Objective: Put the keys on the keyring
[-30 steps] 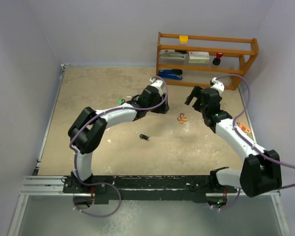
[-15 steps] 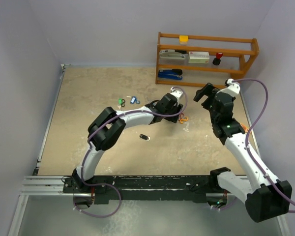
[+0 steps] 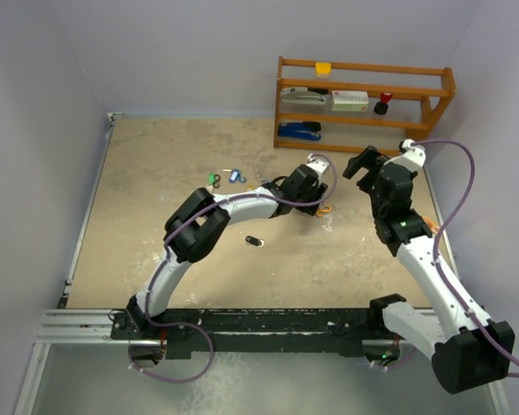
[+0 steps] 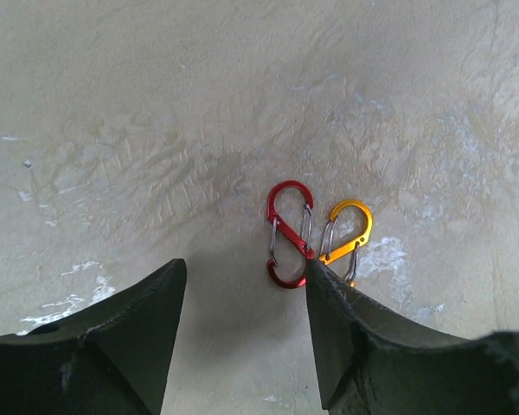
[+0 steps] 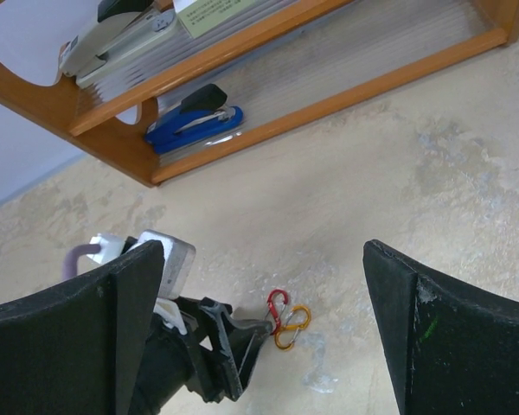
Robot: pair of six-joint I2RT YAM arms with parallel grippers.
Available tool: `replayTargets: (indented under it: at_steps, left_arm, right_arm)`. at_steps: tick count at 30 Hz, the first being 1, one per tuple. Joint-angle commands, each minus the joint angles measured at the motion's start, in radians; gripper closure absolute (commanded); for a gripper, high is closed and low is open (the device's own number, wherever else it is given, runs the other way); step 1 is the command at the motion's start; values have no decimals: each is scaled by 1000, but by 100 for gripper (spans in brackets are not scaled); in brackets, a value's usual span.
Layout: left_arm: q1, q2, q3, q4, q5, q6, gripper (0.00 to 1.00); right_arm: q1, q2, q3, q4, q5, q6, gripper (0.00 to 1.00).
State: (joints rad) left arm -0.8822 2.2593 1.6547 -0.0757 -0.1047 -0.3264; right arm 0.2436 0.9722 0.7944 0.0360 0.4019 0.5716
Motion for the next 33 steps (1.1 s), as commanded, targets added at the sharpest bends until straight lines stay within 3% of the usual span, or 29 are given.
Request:
replayTargets:
  at_steps: [1, 16, 33]
  left_arm:
    - [-9, 27, 59, 22, 11, 20, 45]
    - [-16, 79, 99, 13, 14, 19, 46]
    - [-41, 115, 87, -1, -125, 55, 47]
  right_arm:
    - [-7, -39, -3, 25, 28, -15, 0]
    - [-10, -78, -10, 16, 35, -20, 0]
    - [-12, -70, -15, 22, 14, -10, 0]
